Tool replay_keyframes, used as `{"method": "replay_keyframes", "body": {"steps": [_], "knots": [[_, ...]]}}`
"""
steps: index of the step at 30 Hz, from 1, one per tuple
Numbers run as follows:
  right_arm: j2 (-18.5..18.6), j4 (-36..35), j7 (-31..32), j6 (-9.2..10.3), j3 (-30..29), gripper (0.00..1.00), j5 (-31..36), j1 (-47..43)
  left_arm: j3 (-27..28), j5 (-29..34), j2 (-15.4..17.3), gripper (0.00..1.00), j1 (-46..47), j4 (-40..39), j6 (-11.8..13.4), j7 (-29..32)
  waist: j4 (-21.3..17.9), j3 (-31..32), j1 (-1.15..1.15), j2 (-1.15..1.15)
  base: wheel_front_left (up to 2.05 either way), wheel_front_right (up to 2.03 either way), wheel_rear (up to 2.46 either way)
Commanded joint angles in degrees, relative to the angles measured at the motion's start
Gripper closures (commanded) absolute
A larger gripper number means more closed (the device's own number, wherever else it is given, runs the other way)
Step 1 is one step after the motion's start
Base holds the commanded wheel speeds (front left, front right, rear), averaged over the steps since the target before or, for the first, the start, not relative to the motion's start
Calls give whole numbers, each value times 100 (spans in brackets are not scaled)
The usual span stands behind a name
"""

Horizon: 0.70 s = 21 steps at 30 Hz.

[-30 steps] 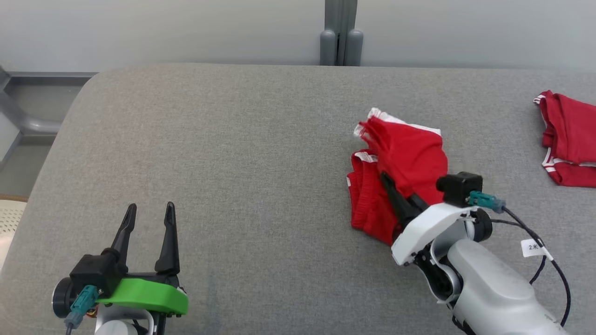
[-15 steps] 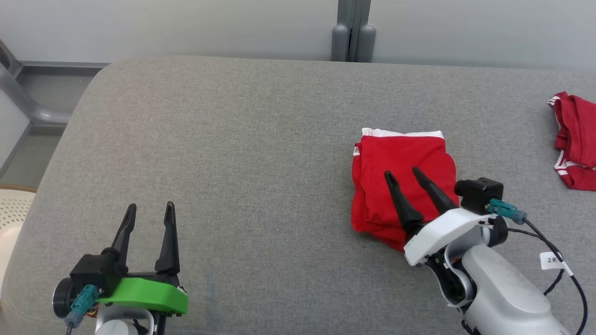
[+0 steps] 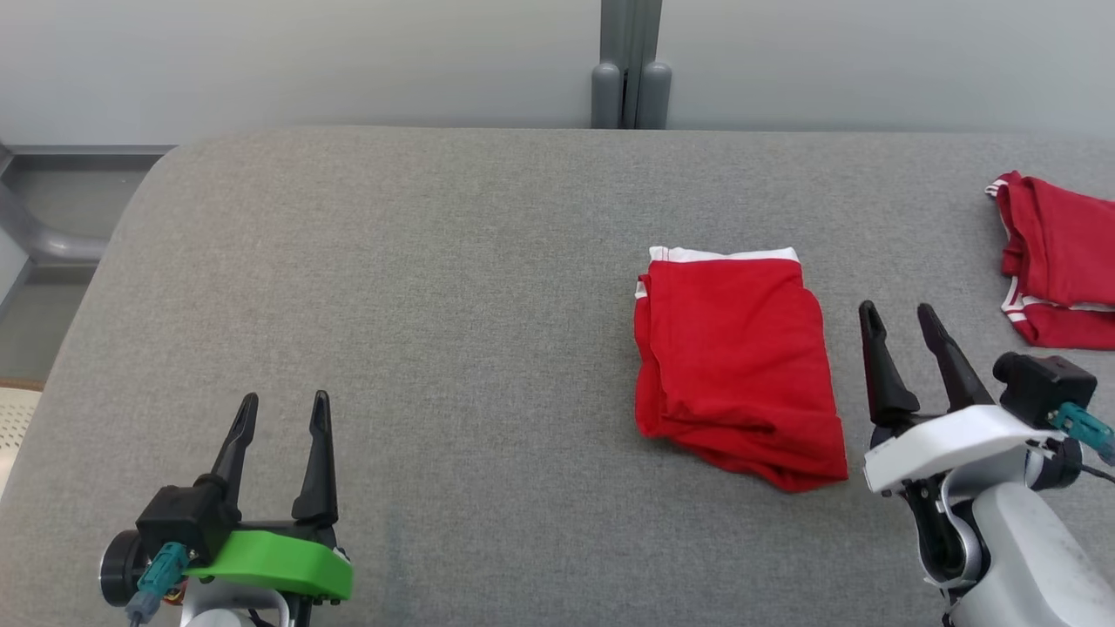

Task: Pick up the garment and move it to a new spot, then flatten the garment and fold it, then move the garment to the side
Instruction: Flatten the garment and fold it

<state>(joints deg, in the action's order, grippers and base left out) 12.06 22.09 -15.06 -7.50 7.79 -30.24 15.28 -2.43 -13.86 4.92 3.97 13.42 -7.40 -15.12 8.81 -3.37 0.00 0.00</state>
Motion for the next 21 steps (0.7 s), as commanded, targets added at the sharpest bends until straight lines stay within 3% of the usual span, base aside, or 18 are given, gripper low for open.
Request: {"method": "replay_keyframes", "body": {"steps": [1,21], "knots": [[-37,-103,-15,4,-95,0,73,-173,11,49,38,0,-92,8,-19,1,-100,73,0,0,0,0,0],[-290,-1475,-14,4,-337,0,979,-1525,274,177,68,0,-366,30,-19,1,-793,429,0,0,0,0,0]]}}
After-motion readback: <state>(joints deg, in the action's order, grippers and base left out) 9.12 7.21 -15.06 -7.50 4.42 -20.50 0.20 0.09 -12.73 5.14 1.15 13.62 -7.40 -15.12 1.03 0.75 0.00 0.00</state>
